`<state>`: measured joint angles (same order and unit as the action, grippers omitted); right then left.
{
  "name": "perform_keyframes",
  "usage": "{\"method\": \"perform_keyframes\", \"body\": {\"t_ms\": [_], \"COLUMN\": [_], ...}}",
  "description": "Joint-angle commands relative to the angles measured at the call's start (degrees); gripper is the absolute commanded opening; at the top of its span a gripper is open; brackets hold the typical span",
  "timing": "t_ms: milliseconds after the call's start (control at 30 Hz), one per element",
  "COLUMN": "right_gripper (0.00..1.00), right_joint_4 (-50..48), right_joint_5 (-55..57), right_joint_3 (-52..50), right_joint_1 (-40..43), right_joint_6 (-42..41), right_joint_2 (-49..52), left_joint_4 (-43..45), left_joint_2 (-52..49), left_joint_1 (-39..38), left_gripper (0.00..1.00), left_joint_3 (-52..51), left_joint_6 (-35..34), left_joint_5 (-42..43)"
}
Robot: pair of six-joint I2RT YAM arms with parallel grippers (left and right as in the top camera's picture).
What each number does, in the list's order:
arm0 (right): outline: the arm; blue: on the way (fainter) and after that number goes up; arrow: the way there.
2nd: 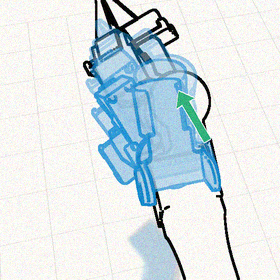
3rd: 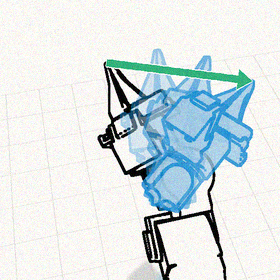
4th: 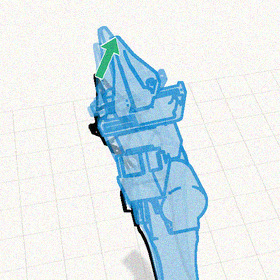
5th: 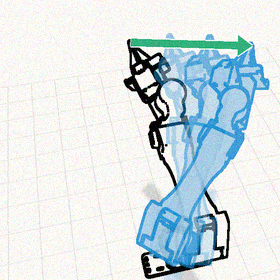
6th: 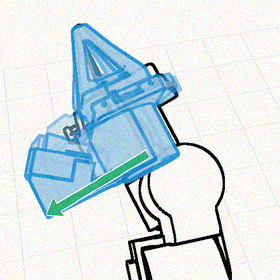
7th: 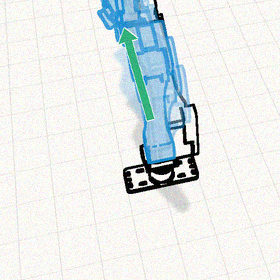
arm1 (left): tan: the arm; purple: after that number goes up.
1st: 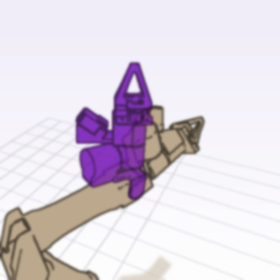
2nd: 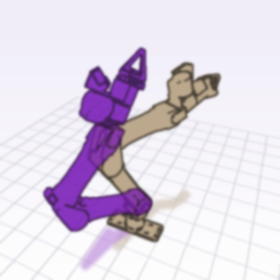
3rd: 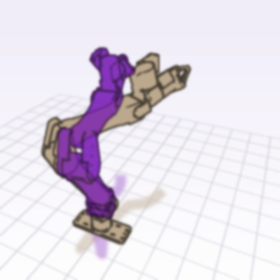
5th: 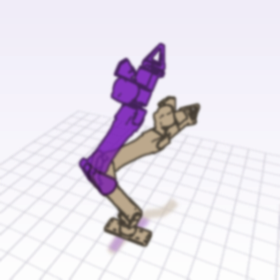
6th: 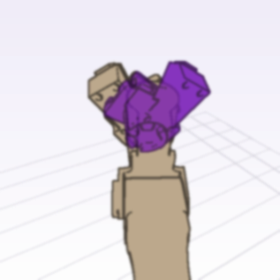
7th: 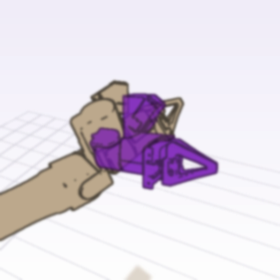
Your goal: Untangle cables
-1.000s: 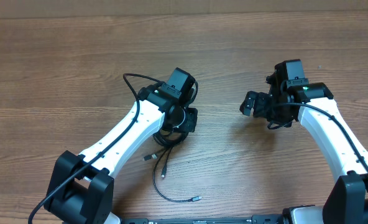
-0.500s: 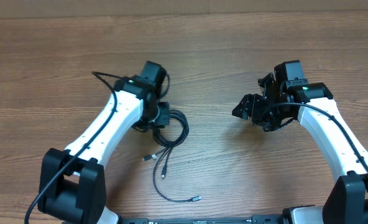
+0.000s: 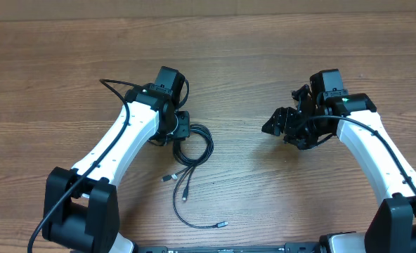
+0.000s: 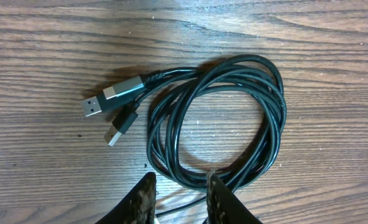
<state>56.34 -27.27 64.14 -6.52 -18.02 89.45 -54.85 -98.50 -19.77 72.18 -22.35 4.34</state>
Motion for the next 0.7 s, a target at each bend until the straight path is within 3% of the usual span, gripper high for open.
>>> {"method": "perform_keyframes", "body": {"t_ms": [0, 333, 667], "right_gripper": [0.72, 0.70, 0.68], "right_joint_4": [-0.07, -0.09, -3.26], "right_joint_5": [-1.36, -3.48, 2.43], "right_joint_3": [-0.20, -0.20, -0.50], "right_joint_1": [-0.28, -1.57, -11.06], "right_joint_6": [-0.24, -1.46, -7.74], "right_joint_2": [0.11, 0.11, 0.15], "left_joint_4": [0.02, 4.52, 11.89], "left_joint_2": [-0.61, -0.61, -0.61], "left_joint_1": [-0.13, -0.13, -0.13], "left_gripper": [0.28, 0.30, 0.30], "left_joint_3": [0.81, -5.09, -10.21], "left_joint_6": [0.72, 0.72, 0.70], "left_joint_5": [-2.71, -3.72, -3.26]}}
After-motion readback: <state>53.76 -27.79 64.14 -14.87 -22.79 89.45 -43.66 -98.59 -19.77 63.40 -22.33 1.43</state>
